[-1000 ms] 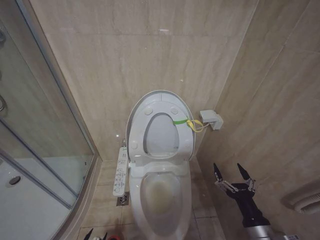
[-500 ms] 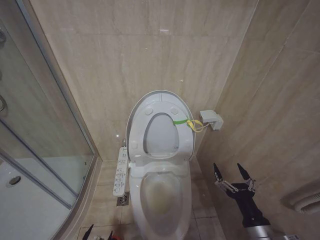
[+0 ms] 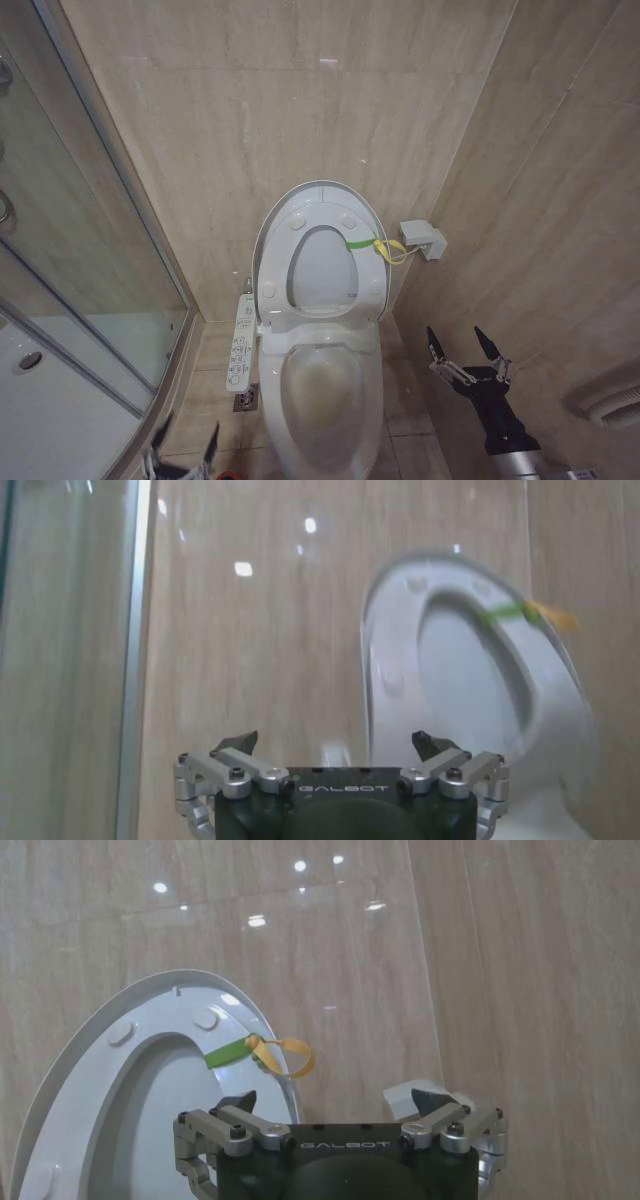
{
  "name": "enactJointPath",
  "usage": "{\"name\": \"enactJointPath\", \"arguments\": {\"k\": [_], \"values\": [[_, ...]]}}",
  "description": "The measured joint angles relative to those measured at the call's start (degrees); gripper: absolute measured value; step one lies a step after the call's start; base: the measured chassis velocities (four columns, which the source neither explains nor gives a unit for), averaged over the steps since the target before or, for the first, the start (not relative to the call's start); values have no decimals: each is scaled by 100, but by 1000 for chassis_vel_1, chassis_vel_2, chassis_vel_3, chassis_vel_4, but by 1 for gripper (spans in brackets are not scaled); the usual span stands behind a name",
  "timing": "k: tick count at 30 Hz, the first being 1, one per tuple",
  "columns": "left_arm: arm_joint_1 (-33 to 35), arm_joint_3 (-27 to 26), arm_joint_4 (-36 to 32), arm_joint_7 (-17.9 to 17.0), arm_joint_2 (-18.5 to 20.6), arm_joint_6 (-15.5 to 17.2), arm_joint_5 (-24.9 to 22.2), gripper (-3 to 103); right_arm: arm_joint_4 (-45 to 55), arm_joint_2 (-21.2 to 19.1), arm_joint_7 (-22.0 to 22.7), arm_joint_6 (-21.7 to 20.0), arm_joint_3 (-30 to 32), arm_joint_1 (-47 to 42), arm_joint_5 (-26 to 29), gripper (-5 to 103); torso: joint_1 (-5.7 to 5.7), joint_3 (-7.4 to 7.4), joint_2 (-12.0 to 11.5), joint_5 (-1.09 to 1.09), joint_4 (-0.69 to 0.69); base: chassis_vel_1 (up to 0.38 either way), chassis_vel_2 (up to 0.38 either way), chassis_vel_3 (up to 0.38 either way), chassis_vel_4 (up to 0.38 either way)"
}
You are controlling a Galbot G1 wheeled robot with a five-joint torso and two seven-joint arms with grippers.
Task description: Open the toilet lid, clean the toilet bowl with a toilet brush, close the toilet lid, and flush.
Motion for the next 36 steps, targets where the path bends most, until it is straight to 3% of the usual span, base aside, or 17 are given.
{"name": "enactJointPath", "arguments": {"k": [5, 6, 8, 9, 13, 14, 18, 19, 22, 26, 33, 36], "values": [[-165, 21, -621, -765, 91, 472, 91, 100, 0, 0, 0, 0, 0, 0, 0, 100, 0, 0, 0, 0, 0, 0, 0, 0, 0], [-165, 21, -621, -765, 91, 472, 91, 100, 0, 0, 0, 0, 0, 0, 0, 100, 0, 0, 0, 0, 0, 0, 0, 0, 0], [-203, 71, -905, -1211, 127, 890, 104, 100, 0, 0, 0, 0, 0, 0, 0, 100, 0, 0, 0, -1, 0, 0, 0, 0, 0], [-203, 71, -905, -1211, 127, 890, 104, 100, 0, 0, 0, 0, 0, 0, 0, 100, 0, 0, 0, -1, 0, 0, 0, 0, 0], [68, 328, -1551, -1979, 130, 1833, 167, 96, 0, 0, 0, 0, 0, 0, 0, 100, 0, 0, 0, -1, 0, 0, 0, 0, 0], [68, 328, -1551, -1979, 130, 1833, 167, 96, 0, 0, 0, 0, 0, 0, 0, 100, 0, 0, 0, -1, 0, 0, 0, 0, 0], [372, 497, -2143, -2354, 214, 2666, 160, 96, 0, 0, 0, 0, 0, 0, 0, 100, 0, 0, 0, 0, 0, 0, 0, 0, 0], [440, 525, -2282, -2448, 252, 2919, 115, 100, 0, 0, 0, 0, 0, 0, 0, 100, 0, 0, 0, 0, 0, 0, 0, 0, 0], [521, 508, -2436, -2464, 330, 3200, 130, 100, 0, 0, -2, 0, 0, 0, 0, 100, 0, 0, 0, 0, 0, 0, 0, 0, 0], [603, 411, -2446, -2397, 355, 3275, 459, 100, 0, 0, 0, 0, 0, 0, 0, 100, 0, 0, 0, 0, 0, 0, 0, 0, 0], [1003, 796, -2636, -2938, 269, 3372, 881, 100, 0, 0, 0, 0, 0, 0, 0, 100, 0, 0, 0, -1, 1, 0, 0, 0, 0], [1084, 872, -2725, -2989, 257, 3389, 928, 100, 0, 0, 0, 0, 0, 0, 0, 100, 0, 0, 0, -1, 0, 0, 0, 0, 0]]}}
